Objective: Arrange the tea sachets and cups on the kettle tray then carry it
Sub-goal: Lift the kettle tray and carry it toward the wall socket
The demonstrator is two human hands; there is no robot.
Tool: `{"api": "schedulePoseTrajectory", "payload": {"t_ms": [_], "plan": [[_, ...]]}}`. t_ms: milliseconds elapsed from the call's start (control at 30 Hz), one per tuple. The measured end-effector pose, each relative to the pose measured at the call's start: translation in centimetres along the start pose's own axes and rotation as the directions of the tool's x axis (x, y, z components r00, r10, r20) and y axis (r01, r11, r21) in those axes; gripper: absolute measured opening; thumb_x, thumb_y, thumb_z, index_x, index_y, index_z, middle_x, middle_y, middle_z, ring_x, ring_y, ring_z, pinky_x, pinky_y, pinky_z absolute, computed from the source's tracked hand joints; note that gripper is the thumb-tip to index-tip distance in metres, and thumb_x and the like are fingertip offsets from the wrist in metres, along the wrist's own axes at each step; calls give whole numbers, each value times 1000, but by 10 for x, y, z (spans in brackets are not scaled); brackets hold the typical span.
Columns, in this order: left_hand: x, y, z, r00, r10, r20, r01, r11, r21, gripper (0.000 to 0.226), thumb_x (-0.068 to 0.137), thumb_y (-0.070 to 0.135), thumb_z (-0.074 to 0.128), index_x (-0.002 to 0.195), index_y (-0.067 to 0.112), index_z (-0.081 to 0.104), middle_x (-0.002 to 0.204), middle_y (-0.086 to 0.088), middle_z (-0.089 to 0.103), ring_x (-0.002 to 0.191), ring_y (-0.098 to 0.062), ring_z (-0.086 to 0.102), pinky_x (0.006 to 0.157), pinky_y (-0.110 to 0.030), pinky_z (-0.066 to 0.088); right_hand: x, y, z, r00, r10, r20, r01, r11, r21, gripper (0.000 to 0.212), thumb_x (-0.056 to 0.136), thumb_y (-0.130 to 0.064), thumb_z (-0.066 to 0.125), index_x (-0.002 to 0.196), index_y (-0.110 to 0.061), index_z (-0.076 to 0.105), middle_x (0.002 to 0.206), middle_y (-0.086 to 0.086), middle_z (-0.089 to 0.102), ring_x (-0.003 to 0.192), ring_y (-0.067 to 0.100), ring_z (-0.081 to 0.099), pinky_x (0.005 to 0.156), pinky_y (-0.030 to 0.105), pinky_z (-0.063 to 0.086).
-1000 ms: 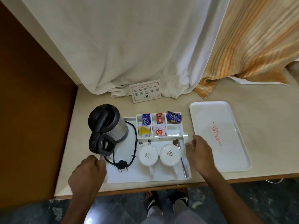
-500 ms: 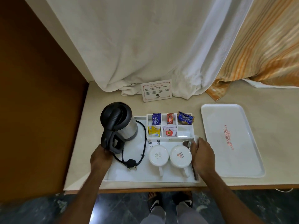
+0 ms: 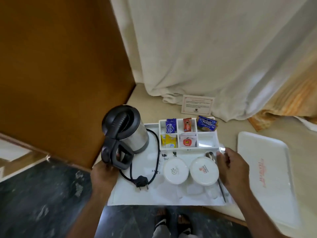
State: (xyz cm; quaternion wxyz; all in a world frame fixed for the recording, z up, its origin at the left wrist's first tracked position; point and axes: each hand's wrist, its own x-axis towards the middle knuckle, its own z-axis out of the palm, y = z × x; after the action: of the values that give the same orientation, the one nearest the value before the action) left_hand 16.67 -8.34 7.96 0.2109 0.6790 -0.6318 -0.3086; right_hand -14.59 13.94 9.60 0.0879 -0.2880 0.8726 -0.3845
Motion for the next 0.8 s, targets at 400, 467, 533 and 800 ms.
{"api": "schedulePoseTrajectory", "payload": {"t_ms": [400, 467, 533, 800], "plan": [[-85, -116, -148, 904, -239, -354, 205, 970, -132, 25, 63, 26, 56, 55, 3, 48, 46, -10, 49, 49, -15, 35, 47, -30, 31, -51, -123, 67, 907, -314, 282, 301, 950, 88, 24, 91, -27, 56, 74, -24, 40, 59, -8, 39, 55, 16, 38, 51, 28, 28], [-93, -138, -179, 865, -279, -418, 238, 960, -148, 25, 61, 25, 55, 50, 7, 42, 41, -3, 40, 48, -16, 32, 47, -30, 29, -71, -151, 90, 875, -346, 339, 333, 938, 100, 19, 91, -28, 55, 80, -25, 39, 64, -6, 40, 61, 19, 39, 58, 28, 28], [-98, -165, -210, 837, -305, -455, 265, 952, -150, 24, 59, 23, 54, 47, 13, 36, 40, 3, 35, 47, -17, 30, 46, -32, 29, -93, -180, 114, 845, -385, 371, 367, 922, 122, 15, 91, -31, 54, 79, -23, 49, 68, -2, 47, 63, 20, 42, 61, 28, 31], [-87, -280, -336, 739, -386, -552, 337, 921, -193, 44, 76, 10, 64, 46, 13, 32, 35, 4, 32, 43, -16, 26, 45, -30, 24, -195, -296, 212, 779, -481, 403, 431, 877, 213, 27, 90, -31, 56, 67, -16, 54, 56, -2, 52, 53, 19, 48, 52, 33, 39]]}}
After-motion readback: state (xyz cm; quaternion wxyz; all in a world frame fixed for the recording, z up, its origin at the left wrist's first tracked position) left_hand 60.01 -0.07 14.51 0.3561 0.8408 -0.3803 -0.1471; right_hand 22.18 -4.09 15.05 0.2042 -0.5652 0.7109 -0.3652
